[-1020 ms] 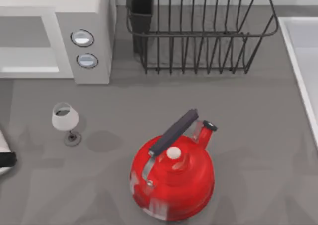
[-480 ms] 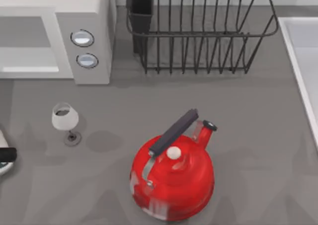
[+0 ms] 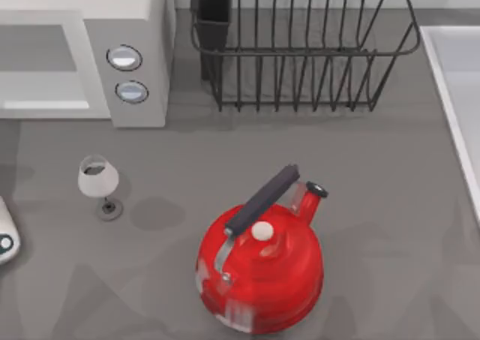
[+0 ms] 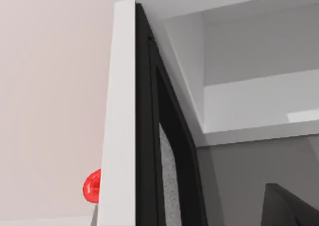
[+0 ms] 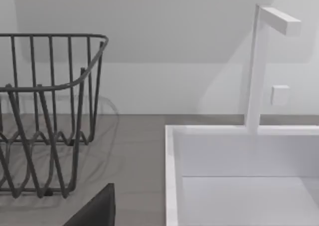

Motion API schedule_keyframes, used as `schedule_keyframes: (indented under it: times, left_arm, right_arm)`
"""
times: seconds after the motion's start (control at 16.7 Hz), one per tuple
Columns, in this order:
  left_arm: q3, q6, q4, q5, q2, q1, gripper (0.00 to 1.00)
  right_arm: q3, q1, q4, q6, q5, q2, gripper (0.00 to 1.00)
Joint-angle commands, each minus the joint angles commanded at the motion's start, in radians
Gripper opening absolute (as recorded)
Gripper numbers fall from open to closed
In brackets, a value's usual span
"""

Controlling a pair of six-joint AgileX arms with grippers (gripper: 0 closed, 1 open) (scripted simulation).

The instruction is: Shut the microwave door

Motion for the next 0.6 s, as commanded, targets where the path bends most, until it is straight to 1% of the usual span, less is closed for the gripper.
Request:
schedule_keyframes:
  times: [0.18,0.3,0.48,0.6]
  left_arm:
    - [0.225,0.163,-0.155,0.128,0.28,0.219,0.0]
    - [0.369,0.258,-0.257,0.211,0.465,0.344,0.0]
    - [0.556,0.369,-0.397,0.319,0.704,0.487,0.0]
    - [0.655,0.422,-0.472,0.376,0.821,0.546,0.0]
  right_arm:
    - [0.0,0.0,0.0,0.0,0.0,0.0,1.0]
    - [0.0,0.0,0.0,0.0,0.0,0.0,1.0]
    - [0.0,0.0,0.0,0.0,0.0,0.0,1.0]
    - [0.0,0.0,0.0,0.0,0.0,0.0,1.0]
